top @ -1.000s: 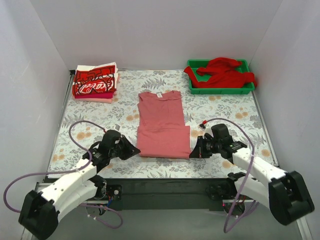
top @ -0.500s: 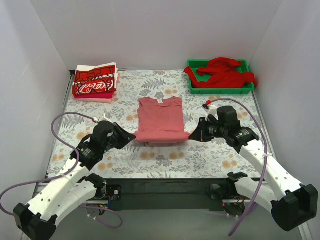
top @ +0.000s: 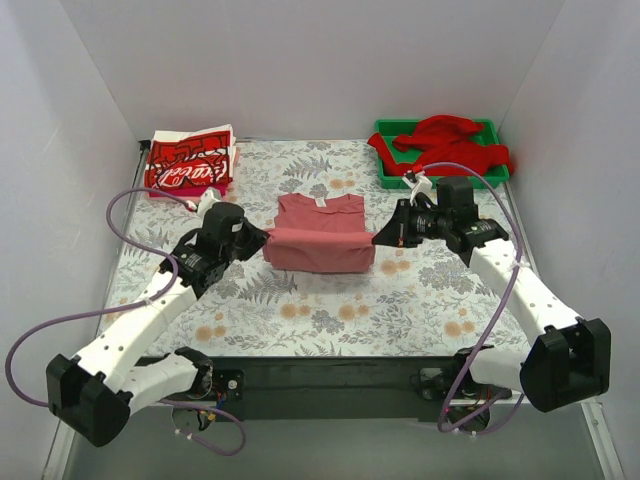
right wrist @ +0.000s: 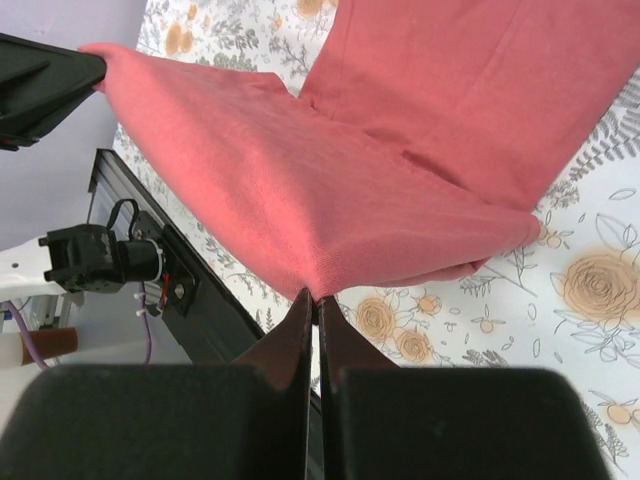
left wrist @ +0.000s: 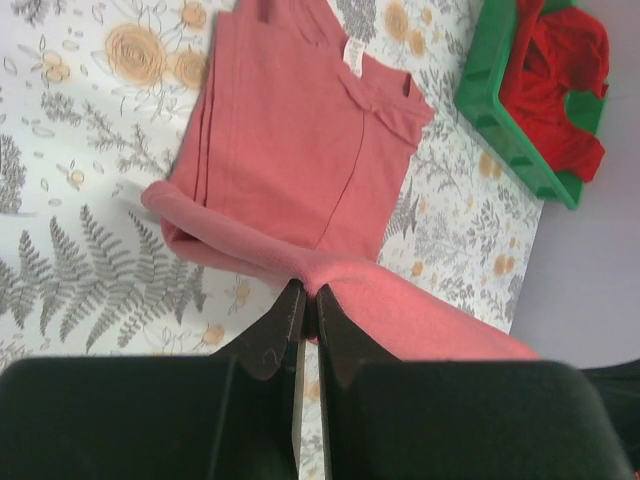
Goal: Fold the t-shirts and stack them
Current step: Fold the tshirt
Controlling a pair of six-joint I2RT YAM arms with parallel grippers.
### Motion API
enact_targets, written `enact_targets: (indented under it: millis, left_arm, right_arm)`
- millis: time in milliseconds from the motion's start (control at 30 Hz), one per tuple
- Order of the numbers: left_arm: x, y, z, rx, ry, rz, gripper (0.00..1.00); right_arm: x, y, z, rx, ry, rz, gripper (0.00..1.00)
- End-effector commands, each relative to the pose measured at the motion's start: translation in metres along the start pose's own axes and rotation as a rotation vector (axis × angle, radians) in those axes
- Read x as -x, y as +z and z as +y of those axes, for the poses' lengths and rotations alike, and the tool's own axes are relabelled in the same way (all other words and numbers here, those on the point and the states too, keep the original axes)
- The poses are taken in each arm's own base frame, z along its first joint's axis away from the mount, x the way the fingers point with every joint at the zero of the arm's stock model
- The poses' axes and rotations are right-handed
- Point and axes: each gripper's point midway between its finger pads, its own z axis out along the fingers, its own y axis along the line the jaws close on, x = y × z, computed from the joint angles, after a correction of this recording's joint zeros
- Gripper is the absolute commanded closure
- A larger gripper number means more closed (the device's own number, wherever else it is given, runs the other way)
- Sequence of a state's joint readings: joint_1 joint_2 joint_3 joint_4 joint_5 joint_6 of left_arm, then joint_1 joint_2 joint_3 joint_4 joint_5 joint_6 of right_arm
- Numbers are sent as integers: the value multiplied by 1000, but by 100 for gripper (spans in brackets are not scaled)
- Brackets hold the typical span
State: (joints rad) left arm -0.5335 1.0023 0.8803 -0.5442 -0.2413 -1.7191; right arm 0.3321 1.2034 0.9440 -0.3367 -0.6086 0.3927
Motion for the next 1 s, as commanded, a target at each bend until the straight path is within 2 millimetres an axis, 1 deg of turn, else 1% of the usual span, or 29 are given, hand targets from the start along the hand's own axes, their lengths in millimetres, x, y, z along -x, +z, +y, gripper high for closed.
enact_targets:
  millis: [0,33,67,100,133,167,200,233,267,300,333,400,433,467,500,533,567,600,633,667,700,733,767,800,833,867,900,933,967]
  left_arm:
    - [32,10,-18,-21,2,-90,100]
    - [32,13,-23,-43,9,-73,100]
    - [32,21,-21,-30,10,-59,100]
    - [42,25,-21,-28,1,-71,100]
    - [45,29,-24,-37,-2,-71,100]
    - [48,37,-20,-22,9,-71,100]
    - [53,40,-24,-26,6,-74,100]
    - [56,44,-28,-37,11,-76,100]
    - [54,54,-24,-20,24,-56,100]
    - [56,58,-24,-17,25,-54,100]
    - [60,60,-29,-26,27,-56,100]
    - [62,74,-23,-3,25,-33,100]
    - [66,78,-26,-8,25,-35,100]
    - [70,83,-23,1,20,-39,100]
    - [71,87,-22,0,18,-28,100]
    - [69,98,-17,19,20,-6,100]
    - [76,101,-18,19,12,-12,100]
    - [78,106,-15,30,8,-9,100]
    - [78,115,-11,43,8,-4,100]
    - [83,119,-11,45,4,-10,100]
    - [86,123,-11,46,3,-11,100]
    - [89,128,-10,42,13,-13,100]
    - [87,139,-1,66,12,4,100]
    - [94,144,-4,64,13,-1,100]
    - [94,150,-2,65,13,9,100]
    - [97,160,1,76,18,13,100]
    - [98,167,5,88,16,16,100]
    - [99,173,4,85,19,14,100]
    - [96,184,11,103,23,26,100]
  right_arm:
    - [38,-7,16,73,-62,-77,99]
    - [42,-7,12,71,-54,-84,99]
    - [43,-7,11,83,-51,-79,99]
    - [45,-3,7,86,-42,-73,99]
    - [50,-3,3,88,-38,-79,99]
    - [52,-1,1,95,-40,-75,99]
    - [54,4,-5,90,-25,-66,99]
    - [61,3,-8,92,-25,-76,99]
    - [61,8,-10,112,-11,-58,99]
    - [63,10,-12,117,-6,-56,99]
    - [73,10,-12,125,-17,-69,99]
    - [77,19,-21,125,6,-54,99]
    - [81,20,-23,127,11,-56,99]
    - [86,24,-26,135,17,-49,99]
    - [90,27,-29,135,17,-52,99]
    - [93,28,-33,131,28,-54,99]
    - [94,35,-41,125,45,-43,99]
    - [103,37,-42,125,38,-53,99]
    - [106,39,-47,125,50,-50,99]
    - [107,47,-56,125,71,-35,99]
    - [114,50,-56,132,62,-40,99]
    - [117,54,-59,134,65,-36,99]
    - [115,63,-70,130,87,-17,99]
    - [124,65,-71,130,79,-27,99]
    - [127,68,-75,130,80,-28,99]
    - [127,76,-85,115,92,-23,99]
    - [133,79,-88,107,83,-31,99]
    - [145,81,-90,93,64,-53,99]
    - [147,88,-99,81,75,-49,99]
